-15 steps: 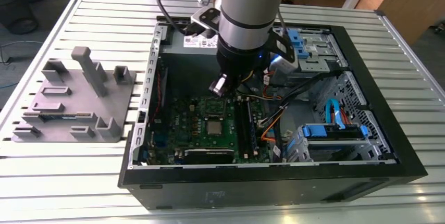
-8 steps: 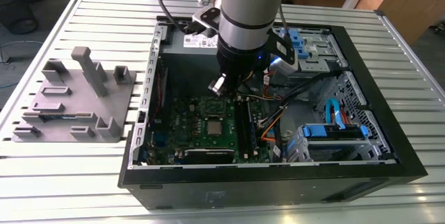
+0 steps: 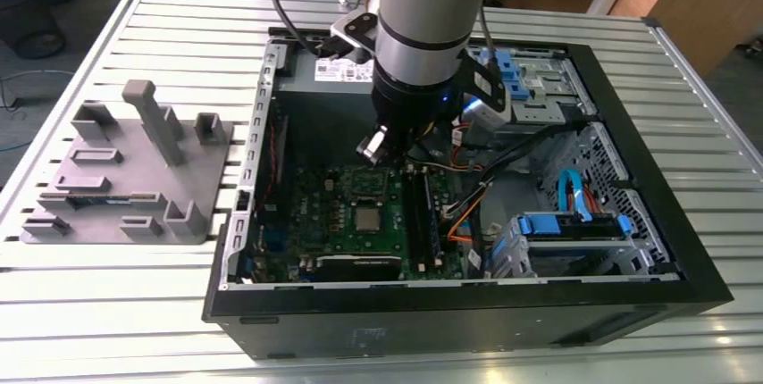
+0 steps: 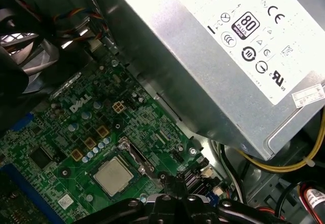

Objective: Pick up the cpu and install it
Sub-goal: 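Close the cpu cover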

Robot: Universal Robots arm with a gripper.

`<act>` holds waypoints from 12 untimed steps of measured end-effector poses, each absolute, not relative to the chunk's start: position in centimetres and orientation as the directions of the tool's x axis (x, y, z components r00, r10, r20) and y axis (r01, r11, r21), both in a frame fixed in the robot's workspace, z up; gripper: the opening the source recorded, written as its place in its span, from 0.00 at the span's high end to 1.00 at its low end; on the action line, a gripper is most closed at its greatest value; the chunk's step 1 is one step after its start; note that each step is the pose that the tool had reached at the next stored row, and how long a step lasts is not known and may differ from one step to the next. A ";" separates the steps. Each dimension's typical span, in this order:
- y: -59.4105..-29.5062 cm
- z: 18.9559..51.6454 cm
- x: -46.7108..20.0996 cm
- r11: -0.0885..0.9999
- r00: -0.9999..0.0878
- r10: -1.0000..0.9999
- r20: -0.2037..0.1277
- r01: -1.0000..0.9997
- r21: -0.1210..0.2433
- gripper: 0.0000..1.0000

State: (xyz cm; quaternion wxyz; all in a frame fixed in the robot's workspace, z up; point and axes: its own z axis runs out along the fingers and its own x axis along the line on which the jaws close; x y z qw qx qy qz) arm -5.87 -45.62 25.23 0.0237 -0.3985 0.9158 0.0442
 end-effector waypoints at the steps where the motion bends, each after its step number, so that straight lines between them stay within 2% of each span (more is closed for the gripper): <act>1: -45.6 25.2 -5.9 0.683 -0.686 -0.724 -0.079 -0.728 0.062 0.87; 12: -45.6 25.2 -5.9 0.731 -0.733 -0.675 -0.078 -0.680 0.061 0.87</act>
